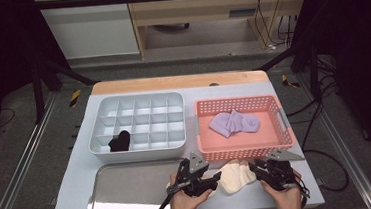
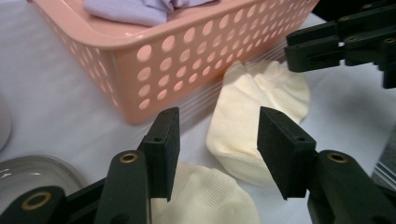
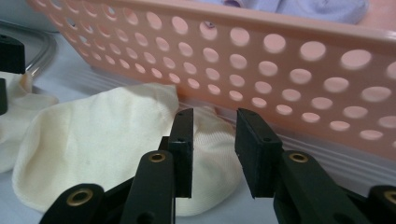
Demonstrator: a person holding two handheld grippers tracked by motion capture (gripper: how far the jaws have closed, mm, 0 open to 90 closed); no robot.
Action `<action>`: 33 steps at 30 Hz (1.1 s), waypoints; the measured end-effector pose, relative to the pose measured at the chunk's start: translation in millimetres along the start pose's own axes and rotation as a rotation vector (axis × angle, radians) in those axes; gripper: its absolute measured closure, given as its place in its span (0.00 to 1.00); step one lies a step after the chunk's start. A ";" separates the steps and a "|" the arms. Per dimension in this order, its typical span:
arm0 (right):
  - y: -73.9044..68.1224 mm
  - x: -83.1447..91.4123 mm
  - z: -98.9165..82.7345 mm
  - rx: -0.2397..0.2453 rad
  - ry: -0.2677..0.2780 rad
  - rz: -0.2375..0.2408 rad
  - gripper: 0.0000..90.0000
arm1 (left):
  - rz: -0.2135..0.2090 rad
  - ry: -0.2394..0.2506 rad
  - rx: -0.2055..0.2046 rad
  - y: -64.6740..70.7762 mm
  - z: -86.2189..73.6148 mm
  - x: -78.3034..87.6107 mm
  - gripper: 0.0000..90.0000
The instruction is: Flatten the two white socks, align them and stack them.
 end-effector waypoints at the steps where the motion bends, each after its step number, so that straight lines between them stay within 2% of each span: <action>1: 0.6 -0.8 -0.9 0.001 -0.007 -0.004 0.75 | 0.004 -0.017 0.003 -0.2 -3.1 -4.1 0.54; 6: 3.1 -5.5 -7.8 -0.005 -0.044 -0.019 0.74 | 0.000 -0.048 0.033 0.9 -10.8 -12.9 0.55; 8: 4.1 -6.9 -9.9 -0.014 -0.055 -0.025 0.75 | 0.007 -0.058 0.032 0.2 -12.9 -14.4 0.58; 9: 4.5 -7.5 -11.0 -0.015 -0.060 -0.026 0.76 | 0.009 -0.080 0.033 -0.2 -17.9 -18.2 0.60; 11: 4.6 -8.7 -13.4 -0.012 -0.073 -0.024 0.77 | 0.008 -0.092 0.034 0.6 -21.8 -21.1 0.65; 16: 5.0 -11.4 -17.5 -0.001 -0.102 -0.030 0.82 | 0.018 -0.104 0.018 0.5 -24.6 -22.7 0.80; 17: 4.7 -10.1 -17.4 -0.002 -0.107 -0.029 0.90 | 0.018 -0.103 0.016 1.2 -24.8 -23.5 0.84; 19: 4.9 -8.4 -17.9 -0.009 -0.113 -0.032 0.97 | 0.015 -0.101 0.012 2.1 -24.3 -23.1 0.91; 21: 5.1 -4.8 -15.2 -0.016 -0.099 -0.027 0.99 | 0.008 -0.088 0.010 2.7 -21.9 -22.0 0.95; 26: 3.0 5.1 -6.4 -0.015 -0.062 -0.023 1.00 | -0.013 -0.059 0.018 3.9 -15.8 -16.9 0.96; 27: 2.0 6.5 -5.5 -0.017 -0.062 -0.022 1.00 | -0.031 -0.037 0.025 5.7 -10.5 -11.9 0.97; 29: 1.3 8.0 -3.9 -0.014 -0.053 -0.023 1.00 | -0.040 -0.025 0.027 6.6 -7.4 -8.8 0.97; 31: -2.9 15.0 4.3 -0.002 -0.018 -0.015 1.00 | -0.060 0.000 0.028 8.2 1.5 1.0 0.97; 32: -2.9 15.0 4.3 -0.002 -0.018 -0.015 1.00 | -0.060 0.000 0.028 8.2 1.5 1.0 0.97; 33: -6.9 21.2 10.7 0.005 0.009 -0.009 1.00 | -0.068 0.008 0.020 6.9 5.4 8.5 0.97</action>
Point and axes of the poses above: each handheld gripper's, and its own axes: x roughly backward along the jaws, z roughly out of its top, y roughly to its right, the point moved 10 cm from there along -x, roughly forward along the jaws, and after that the axes turned 5 degrees about y, right-handed, at the moved point
